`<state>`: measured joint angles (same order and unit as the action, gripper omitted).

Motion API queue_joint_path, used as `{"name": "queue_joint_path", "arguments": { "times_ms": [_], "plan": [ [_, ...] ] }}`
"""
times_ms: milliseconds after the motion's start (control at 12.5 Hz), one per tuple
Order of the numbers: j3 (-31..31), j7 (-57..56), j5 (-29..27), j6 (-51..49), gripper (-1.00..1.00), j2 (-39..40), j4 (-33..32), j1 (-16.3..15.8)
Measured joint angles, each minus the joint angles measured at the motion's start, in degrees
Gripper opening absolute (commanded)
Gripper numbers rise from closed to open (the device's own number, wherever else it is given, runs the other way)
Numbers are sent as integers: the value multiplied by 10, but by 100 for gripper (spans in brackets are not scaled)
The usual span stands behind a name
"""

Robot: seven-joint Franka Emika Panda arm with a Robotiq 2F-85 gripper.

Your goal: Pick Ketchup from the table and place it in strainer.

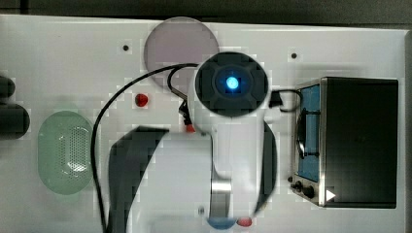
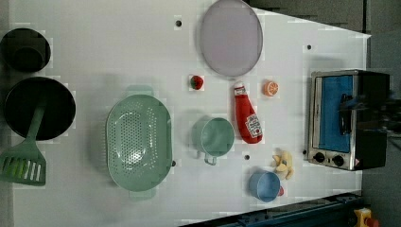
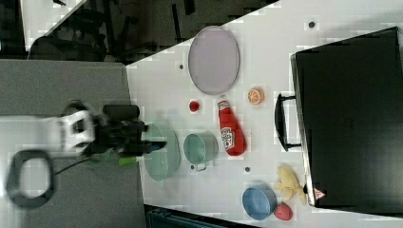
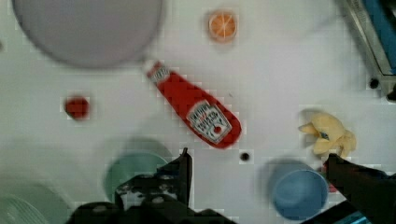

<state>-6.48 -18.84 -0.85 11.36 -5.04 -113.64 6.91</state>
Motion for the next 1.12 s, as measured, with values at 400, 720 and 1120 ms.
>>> {"name": "queue_joint_path", "arguments": {
  "times_ms": [400,720,1120],
  "plan": [
    [-21,-239,-8,169,100,76,-134,-2],
    [-13,-301,-10,316,100,87,-210,-2],
    [-21,-314,-2,389,100,124,-232,-5]
  ]
}}
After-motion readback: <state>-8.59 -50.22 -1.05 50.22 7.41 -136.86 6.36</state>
